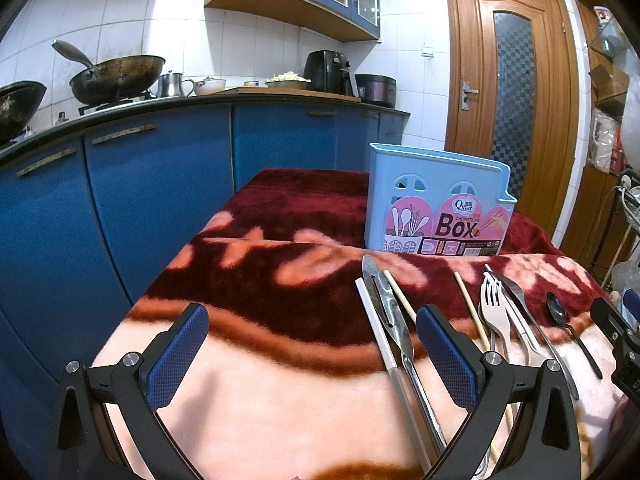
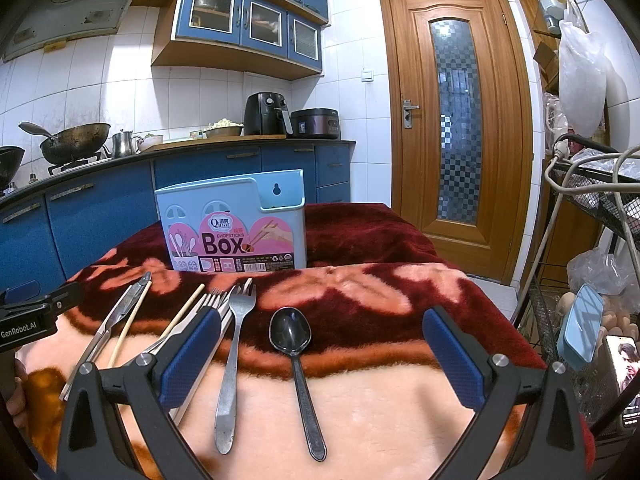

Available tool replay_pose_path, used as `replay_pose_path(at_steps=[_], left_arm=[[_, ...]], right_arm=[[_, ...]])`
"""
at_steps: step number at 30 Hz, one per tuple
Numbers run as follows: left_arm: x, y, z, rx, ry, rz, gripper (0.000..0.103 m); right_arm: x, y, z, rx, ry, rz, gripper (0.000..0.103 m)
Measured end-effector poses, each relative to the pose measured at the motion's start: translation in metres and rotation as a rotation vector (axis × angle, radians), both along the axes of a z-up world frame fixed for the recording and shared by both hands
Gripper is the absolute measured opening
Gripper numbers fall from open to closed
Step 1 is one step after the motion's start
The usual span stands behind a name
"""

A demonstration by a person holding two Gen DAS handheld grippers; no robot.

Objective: Organize utensils

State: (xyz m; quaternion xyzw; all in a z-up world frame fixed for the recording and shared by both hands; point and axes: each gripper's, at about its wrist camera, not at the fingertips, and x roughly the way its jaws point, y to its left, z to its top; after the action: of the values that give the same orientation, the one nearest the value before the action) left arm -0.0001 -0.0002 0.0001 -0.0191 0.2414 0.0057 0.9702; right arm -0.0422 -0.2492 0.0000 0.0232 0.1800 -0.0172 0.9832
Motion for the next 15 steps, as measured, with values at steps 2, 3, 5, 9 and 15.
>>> replay_pose_path(at_steps=[2, 3, 5, 9, 15], left_arm=[[-0.0001, 0.0001, 0.0, 0.0, 0.0, 0.0, 0.103], [-0.0001, 0.0, 0.0, -0.001, -0.001, 0.0, 0.103], [-0.0001, 0.0, 0.0, 0.0, 0.0, 0.0, 0.103], [-0.0001, 0.0001, 0.0, 0.0, -0.001, 0.0, 0.103], [-0.0004, 0.0002, 0.0, 0.0, 0.003, 0.001, 0.103]], right_arm=[[0.0, 0.0, 0.0001, 0.0, 0.0, 0.0, 0.103], [0.0001, 0.0, 0.0001, 0.0, 0.0, 0.0, 0.103], [0.0003, -0.0001, 0.0, 0.0, 0.0, 0.0, 0.103], [0.0006, -0.0003, 0.0, 0.0, 0.0, 0.0, 0.103], [0.0004, -0.0017, -0.0008, 0.007, 0.01, -0.002, 0.103]])
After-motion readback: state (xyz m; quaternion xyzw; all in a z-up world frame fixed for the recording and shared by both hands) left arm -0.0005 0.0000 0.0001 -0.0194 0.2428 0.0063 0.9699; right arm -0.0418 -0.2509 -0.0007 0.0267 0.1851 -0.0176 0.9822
